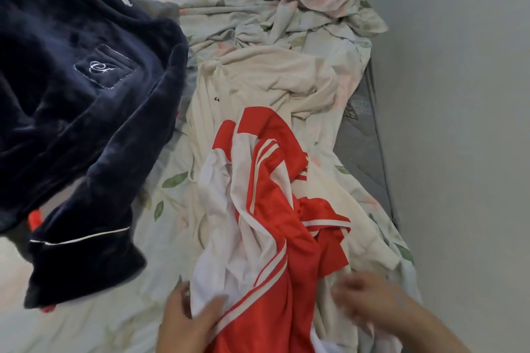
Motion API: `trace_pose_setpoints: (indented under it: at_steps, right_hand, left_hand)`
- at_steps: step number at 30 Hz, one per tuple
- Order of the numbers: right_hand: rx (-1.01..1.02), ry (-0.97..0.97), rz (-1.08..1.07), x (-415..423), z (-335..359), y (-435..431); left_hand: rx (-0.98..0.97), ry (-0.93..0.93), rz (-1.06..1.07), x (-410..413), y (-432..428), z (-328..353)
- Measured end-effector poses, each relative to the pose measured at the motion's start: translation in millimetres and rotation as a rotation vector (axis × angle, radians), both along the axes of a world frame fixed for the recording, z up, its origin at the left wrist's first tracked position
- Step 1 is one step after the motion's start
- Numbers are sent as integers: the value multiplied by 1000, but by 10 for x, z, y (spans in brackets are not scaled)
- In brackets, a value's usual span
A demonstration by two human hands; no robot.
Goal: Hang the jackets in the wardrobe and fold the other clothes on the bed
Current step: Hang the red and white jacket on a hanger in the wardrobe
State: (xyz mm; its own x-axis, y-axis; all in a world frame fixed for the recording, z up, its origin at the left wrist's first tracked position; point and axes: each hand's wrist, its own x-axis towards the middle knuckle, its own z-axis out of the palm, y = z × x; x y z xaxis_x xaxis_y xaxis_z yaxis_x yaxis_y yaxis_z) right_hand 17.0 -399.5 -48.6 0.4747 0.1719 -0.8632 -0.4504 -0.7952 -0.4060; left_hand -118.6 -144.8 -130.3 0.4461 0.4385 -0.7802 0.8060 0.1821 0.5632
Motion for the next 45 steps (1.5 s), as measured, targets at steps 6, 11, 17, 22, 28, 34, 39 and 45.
trace_pose_setpoints:
  at_steps: [6,11,17,22,28,34,39,45]
  right_hand:
    - [157,-267,-429,892,-207,730]
    - [236,-265,-560,1214,-538,1380]
    - [354,-239,-832,1124,-638,1566]
    - [526,-127,-746,748,-308,1294]
    - [522,-316,-486,262,351,1038]
    - [504,-416,-512,142,1350,1054]
    - [520,-498,-473,46,2404,1264]
    - [594,-589,-476,-227,3310,1509]
  left_hand:
    - [354,-180,-119,782,311,86]
    - [172,-198,-141,1657,384,-5]
    - [345,-87,-375,1788,392,-31]
    - [479,20,-462,1446,380,243]
    - [58,-243,-266,1046,358,599]
    - [-464,-388,-331,907,606,1230]
    - [-492,-411,-367,783,797,2251]
    - [-731,-387,-151,428,912,3312]
